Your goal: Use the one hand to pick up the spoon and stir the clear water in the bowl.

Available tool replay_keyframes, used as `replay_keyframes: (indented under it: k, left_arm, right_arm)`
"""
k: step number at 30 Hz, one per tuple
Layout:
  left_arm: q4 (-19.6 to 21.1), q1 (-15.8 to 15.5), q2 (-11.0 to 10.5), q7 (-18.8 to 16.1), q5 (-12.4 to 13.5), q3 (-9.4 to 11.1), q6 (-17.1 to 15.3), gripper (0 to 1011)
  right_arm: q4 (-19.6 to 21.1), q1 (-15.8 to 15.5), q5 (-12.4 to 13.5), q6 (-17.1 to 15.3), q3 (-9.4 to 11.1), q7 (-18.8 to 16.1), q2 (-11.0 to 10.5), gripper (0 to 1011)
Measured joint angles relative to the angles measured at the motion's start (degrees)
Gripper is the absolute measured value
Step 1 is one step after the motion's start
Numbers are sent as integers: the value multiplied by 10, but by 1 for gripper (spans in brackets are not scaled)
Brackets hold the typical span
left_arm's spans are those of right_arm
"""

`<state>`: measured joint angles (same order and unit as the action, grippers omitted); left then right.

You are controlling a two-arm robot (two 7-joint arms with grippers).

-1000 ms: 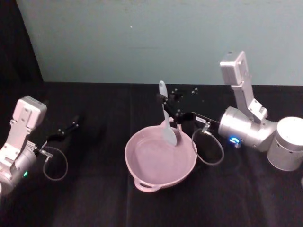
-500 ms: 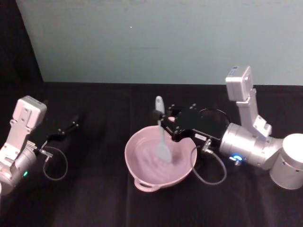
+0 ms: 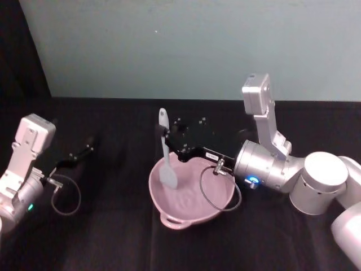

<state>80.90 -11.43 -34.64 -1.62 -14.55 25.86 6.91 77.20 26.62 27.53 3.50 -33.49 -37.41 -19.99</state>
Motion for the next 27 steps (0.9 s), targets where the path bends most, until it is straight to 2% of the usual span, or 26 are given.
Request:
replay_keyframes:
  k: [6,12,17,27]
  left_arm:
    - [0,0,0,0,0,0,0,1005]
    - [0,0,0,0,0,0,0,1005]
    - [0,0,0,0,0,0,0,1005]
    - [0,0,0,0,0,0,0,1005]
  right_arm:
    - [-43,20,-10,20,7,9,14,127]
    - [-54,21,-17,29,22,24,10,127]
    - [-41,3,-20,30,41,38,-5,126]
    - [8,-32,-26,23,52,38,-32,126]
